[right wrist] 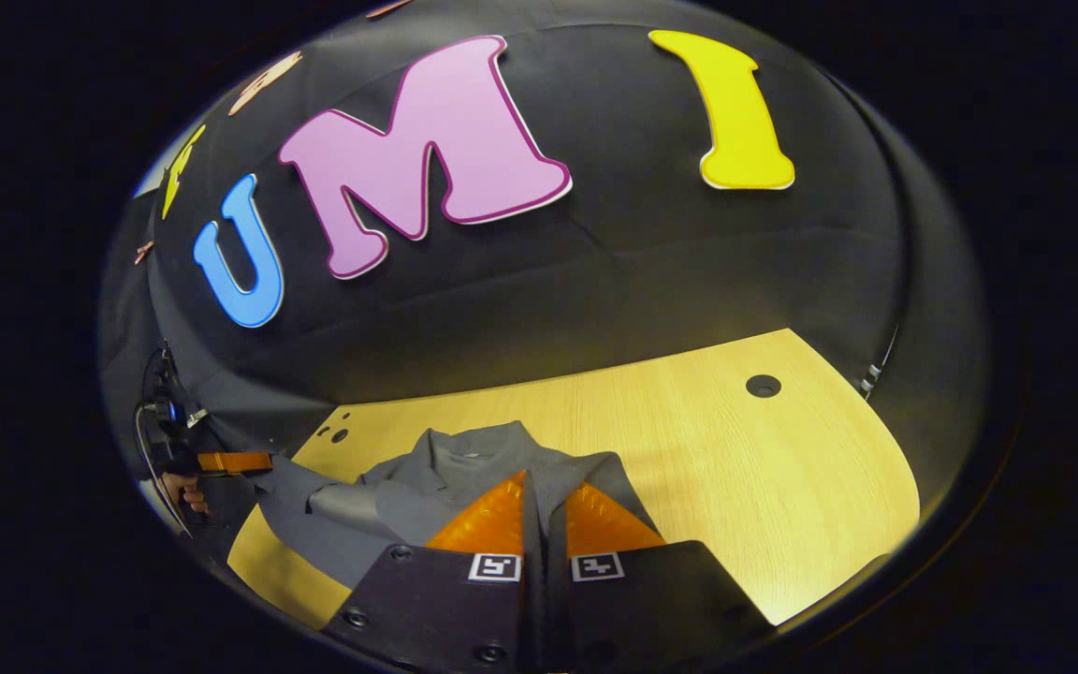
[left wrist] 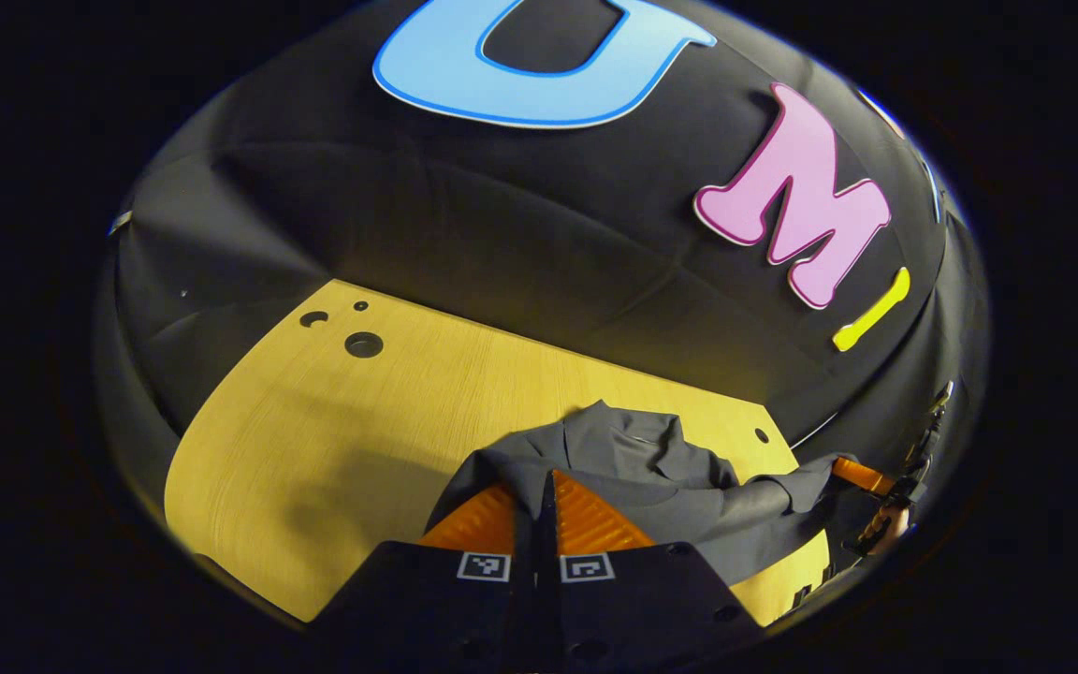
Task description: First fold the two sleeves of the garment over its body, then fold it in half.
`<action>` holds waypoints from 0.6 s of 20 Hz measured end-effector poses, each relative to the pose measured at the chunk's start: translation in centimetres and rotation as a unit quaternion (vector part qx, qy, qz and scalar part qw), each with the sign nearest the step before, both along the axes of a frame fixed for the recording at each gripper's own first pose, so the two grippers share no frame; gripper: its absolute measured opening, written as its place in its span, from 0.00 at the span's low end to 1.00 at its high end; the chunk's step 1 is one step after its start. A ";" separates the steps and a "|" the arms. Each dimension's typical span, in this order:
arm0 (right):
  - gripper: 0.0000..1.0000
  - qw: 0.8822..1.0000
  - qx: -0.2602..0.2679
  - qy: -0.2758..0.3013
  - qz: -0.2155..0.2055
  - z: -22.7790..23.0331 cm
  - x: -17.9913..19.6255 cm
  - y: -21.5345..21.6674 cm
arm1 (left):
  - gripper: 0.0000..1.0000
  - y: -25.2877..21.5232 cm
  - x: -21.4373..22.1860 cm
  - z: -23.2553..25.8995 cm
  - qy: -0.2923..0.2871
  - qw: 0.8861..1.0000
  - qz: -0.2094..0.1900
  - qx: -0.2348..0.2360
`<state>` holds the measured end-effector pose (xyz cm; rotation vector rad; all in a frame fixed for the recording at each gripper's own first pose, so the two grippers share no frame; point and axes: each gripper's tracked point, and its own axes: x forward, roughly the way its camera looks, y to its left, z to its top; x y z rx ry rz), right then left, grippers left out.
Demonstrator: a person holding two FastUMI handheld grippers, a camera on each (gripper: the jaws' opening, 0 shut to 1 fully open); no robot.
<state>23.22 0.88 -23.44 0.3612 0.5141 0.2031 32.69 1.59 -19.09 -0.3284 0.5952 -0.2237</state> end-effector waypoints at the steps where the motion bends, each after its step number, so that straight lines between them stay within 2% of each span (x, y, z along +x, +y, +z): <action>1: 0.05 1.000 0.000 0.004 -0.002 -0.7 0.7 -0.2 | 0.05 -0.3 1.1 -0.7 0.001 1.000 0.001 0.000; 4: 0.05 1.000 0.000 0.017 0.001 -3.1 2.7 -0.2 | 0.05 -0.5 3.6 -2.7 0.012 1.000 0.006 0.004; 7: 0.05 0.999 -0.024 0.029 0.010 -6.0 4.3 -0.1 | 0.05 -1.1 5.7 -5.3 0.021 0.999 -0.007 0.043; 12: 0.05 0.997 -0.033 0.065 0.003 -11.1 6.2 0.0 | 0.05 -1.3 7.6 -9.8 0.052 0.996 -0.006 0.076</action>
